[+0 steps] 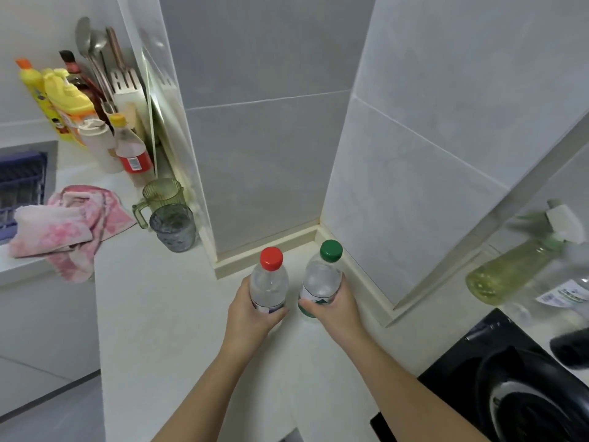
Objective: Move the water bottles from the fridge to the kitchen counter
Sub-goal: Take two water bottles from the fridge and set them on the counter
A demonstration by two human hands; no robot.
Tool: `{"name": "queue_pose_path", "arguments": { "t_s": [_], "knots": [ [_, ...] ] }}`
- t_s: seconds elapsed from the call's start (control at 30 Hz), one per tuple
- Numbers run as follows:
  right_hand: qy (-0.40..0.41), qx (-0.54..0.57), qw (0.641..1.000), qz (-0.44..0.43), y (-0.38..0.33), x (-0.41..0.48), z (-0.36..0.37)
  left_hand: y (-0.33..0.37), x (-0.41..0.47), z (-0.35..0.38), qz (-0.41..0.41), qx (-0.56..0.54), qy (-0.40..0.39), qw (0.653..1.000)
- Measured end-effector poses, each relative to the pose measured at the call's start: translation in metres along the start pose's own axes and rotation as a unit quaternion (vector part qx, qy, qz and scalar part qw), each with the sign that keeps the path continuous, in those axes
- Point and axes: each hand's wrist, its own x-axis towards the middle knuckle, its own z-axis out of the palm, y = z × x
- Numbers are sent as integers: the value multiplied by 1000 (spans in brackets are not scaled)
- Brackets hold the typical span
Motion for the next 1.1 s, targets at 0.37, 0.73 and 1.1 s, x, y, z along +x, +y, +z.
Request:
{"name": "queue_pose_path", "arguments": {
  "t_s": [0.37,0.73,1.1],
  "knots": [
    [34,-119,992,35,33,-1,8,-15,8,-3,28,99,-26,994],
    [102,-184,977,21,17,56,17,-5,71,28,23,125,-42,991],
    [133,-302,943,39,14,98,21,2,122,50,6,330,-50,943]
  ]
}}
